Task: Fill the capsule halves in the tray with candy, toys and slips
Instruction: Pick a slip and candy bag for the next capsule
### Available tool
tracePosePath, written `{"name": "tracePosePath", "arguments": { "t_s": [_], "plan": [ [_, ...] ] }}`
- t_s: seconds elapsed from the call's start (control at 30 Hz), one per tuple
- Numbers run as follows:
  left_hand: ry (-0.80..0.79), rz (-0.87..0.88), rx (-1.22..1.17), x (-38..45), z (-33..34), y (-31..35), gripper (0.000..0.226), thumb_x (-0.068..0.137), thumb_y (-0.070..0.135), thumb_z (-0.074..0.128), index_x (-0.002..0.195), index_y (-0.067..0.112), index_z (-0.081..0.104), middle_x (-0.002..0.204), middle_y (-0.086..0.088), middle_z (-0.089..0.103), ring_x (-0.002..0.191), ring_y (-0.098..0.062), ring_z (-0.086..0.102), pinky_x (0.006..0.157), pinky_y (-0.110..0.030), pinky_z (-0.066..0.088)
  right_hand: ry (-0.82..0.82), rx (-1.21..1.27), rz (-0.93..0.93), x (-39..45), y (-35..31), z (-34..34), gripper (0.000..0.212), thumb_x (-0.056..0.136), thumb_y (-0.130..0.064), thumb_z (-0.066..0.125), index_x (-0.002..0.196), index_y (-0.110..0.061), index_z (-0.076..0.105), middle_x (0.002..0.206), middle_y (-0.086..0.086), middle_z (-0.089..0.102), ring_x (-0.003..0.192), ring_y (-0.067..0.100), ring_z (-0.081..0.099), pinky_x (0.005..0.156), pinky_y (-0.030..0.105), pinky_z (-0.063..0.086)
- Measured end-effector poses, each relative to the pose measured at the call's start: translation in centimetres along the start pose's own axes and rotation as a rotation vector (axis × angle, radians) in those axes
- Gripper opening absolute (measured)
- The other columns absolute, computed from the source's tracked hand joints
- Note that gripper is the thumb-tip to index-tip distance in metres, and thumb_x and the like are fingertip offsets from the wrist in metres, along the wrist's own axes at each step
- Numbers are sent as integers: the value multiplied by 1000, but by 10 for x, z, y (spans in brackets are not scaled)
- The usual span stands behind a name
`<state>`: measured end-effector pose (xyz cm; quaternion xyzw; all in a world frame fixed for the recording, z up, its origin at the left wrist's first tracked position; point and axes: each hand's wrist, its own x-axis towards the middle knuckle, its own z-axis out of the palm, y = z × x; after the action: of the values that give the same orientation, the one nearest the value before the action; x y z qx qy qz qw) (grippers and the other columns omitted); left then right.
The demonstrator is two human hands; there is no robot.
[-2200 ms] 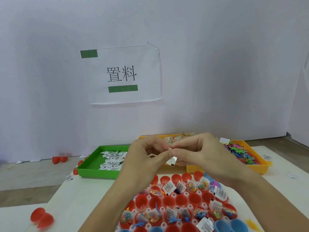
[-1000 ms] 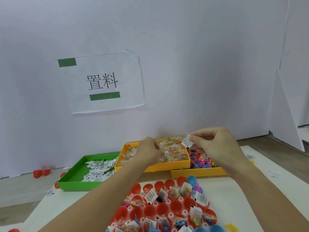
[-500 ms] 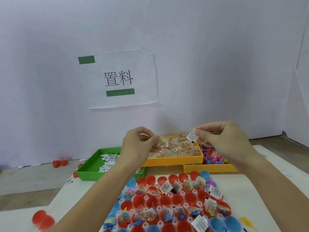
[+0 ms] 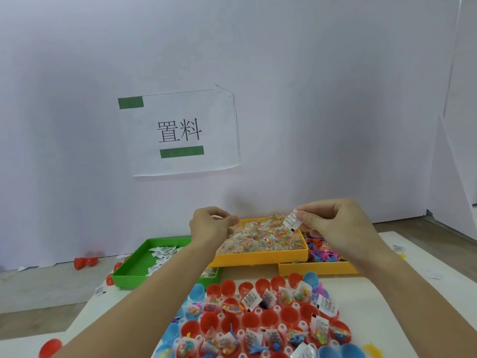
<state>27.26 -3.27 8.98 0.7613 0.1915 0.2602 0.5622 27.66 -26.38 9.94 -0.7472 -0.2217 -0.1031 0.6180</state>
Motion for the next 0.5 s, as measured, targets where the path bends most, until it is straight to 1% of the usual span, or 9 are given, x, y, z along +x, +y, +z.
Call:
{"name": "tracePosePath", "arguments": {
  "t_s": [0.1, 0.17, 0.23, 0.3, 0.37, 0.43, 0.5],
  "plan": [
    [-85, -7, -198, -20, -13, 7, 8, 83, 5, 73, 79, 1, 69, 75, -19, 73, 66, -28, 71, 64, -30, 60, -12, -9, -3, -1, 0, 2, 19, 88, -19, 73, 80, -36, 74, 76, -15, 76, 76, 2, 72, 65, 17, 56],
    [-139, -1, -319, -38, -25, 15, 4, 84, 1, 71, 81, -2, 69, 75, -20, 73, 69, -28, 73, 61, -24, 59, -28, 6, -5, -2, -3, 4, 17, 88, -20, 72, 81, -35, 74, 76, -15, 76, 76, 1, 72, 62, 15, 56],
    [-186, 7, -396, -56, -39, 21, 2, 85, -1, 69, 87, -1, 69, 80, -20, 74, 76, -28, 75, 64, -22, 59, -46, 28, -6, -5, -8, 6, 15, 89, -21, 71, 82, -34, 75, 77, -13, 77, 76, 2, 73, 62, 15, 56],
    [-202, 31, -435, -72, -52, 26, 6, 85, -1, 69, 89, 0, 72, 84, -20, 74, 80, -29, 75, 66, -23, 60, -66, 64, -3, -8, -16, 7, 12, 89, -20, 70, 85, -30, 77, 78, -7, 78, 77, 6, 74, 69, 21, 57],
    [-192, 72, -449, -87, -64, 30, 8, 84, 0, 69, 88, 2, 75, 83, -19, 74, 78, -27, 74, 63, -22, 58, -88, 95, -8, -12, -28, 10, 10, 88, -21, 70, 87, -26, 78, 77, -1, 78, 78, 10, 74, 74, 27, 58],
    [-176, 120, -436, -98, -75, 32, 8, 85, 2, 69, 86, 5, 77, 80, -18, 75, 76, -27, 74, 63, -21, 57, -113, 118, -21, -18, -41, 15, 9, 84, -25, 72, 89, -25, 79, 77, 3, 78, 80, 14, 74, 77, 29, 59],
    [-154, 153, -409, -106, -82, 33, 8, 86, 4, 69, 85, 8, 76, 77, -16, 75, 75, -25, 74, 63, -21, 57, -152, 140, -39, -25, -56, 20, 20, 75, -35, 71, 90, -23, 80, 78, 4, 78, 81, 16, 74, 79, 30, 60]
  ]
}}
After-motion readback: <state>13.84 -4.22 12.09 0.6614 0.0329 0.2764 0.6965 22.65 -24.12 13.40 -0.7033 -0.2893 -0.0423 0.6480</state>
